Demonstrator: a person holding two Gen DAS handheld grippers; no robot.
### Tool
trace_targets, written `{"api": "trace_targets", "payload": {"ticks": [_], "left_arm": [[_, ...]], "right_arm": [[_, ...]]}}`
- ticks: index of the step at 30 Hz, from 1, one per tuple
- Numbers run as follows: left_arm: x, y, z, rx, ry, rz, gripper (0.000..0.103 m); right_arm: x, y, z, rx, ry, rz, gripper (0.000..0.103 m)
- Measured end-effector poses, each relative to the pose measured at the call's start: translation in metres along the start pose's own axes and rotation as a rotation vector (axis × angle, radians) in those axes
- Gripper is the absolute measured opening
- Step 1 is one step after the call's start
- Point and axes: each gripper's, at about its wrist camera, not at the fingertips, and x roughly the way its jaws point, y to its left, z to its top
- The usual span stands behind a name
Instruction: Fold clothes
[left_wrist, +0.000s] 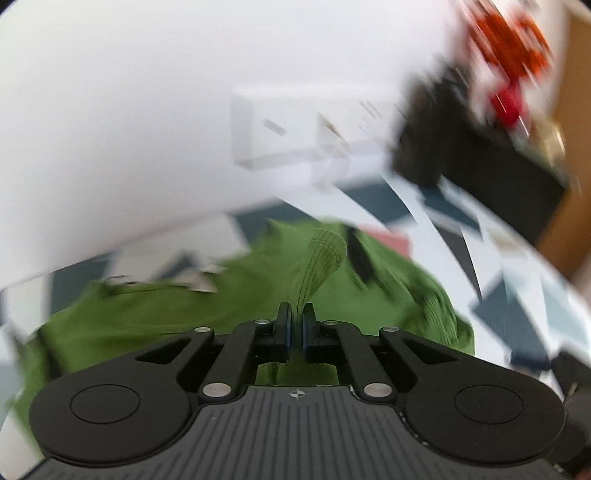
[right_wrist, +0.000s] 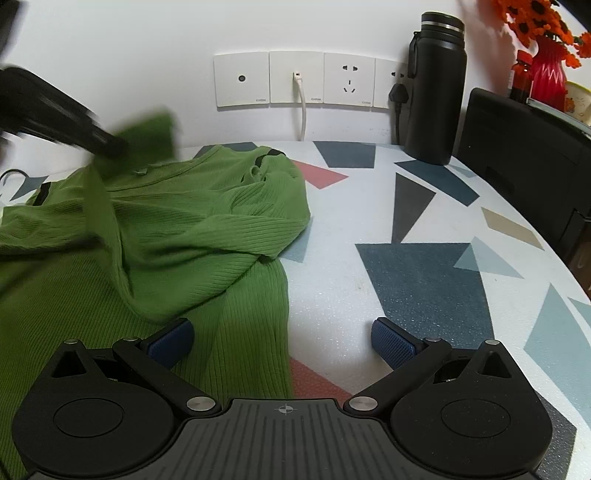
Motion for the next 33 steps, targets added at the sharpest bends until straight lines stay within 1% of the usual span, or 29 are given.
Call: {"api": "trace_targets", "payload": {"ticks": [3,5,8,10,14,18,20,21,22,23,27,29,32,33], "left_arm": [[-0.048,0.035,-0.012,-0.152,-0.095,0.063,0.006],[-0.068,0.051,-0.028,-0.197,-0.108,0.092,0.006],[-0.072,0.069,-0.061,-0.274,-0.036,0.101,0.006],[-0.068,0.077,-0.081,-0.326,0.007,0.089,0.006],[-0.063,0.082,-0.107,-0.392,0.049,0.093,0.006],[-0.066,0.089,-0.118,-0.425,0.024,0.092,0.006],[-0.065,0.092,-0.118,-0.425,0.021,0.091,0.009],[-0.065,0.094,-0.118,-0.423,0.029,0.09,0.014],[-0.066,0.096,-0.119,-0.421,0.036,0.09,0.023],[-0.067,0.097,-0.119,-0.418,0.036,0.094,0.027],[-0.07,0.104,-0.118,-0.427,0.01,0.12,0.037],[-0.068,0.111,-0.116,-0.441,0.015,0.122,0.037],[-0.053,0.123,-0.111,-0.452,0.067,0.098,0.038],[-0.049,0.124,-0.111,-0.459,0.078,0.084,0.035]], "right_arm": [[0.0,0.0,0.0,0.0,0.0,-0.001,0.102],[0.001,0.0,0.0,0.0,0.001,-0.002,0.102],[0.001,0.001,0.0,0.0,0.001,-0.003,0.102],[0.001,0.0,0.001,0.0,0.002,-0.003,0.102],[0.002,0.001,0.001,0.001,0.004,-0.007,0.102],[0.003,0.001,0.001,0.002,0.005,-0.009,0.102],[0.003,0.0,0.001,0.001,0.004,-0.01,0.102],[0.003,0.0,0.001,0.002,0.003,-0.01,0.102],[0.003,0.0,0.001,0.001,0.003,-0.01,0.102],[0.003,0.0,0.001,0.002,0.003,-0.011,0.102],[0.003,0.0,0.001,0.002,0.003,-0.011,0.102],[0.003,0.0,0.001,0.002,0.002,-0.012,0.102],[0.003,0.0,0.001,0.002,0.001,-0.012,0.102],[0.003,0.0,0.001,0.002,0.001,-0.012,0.102]]}}
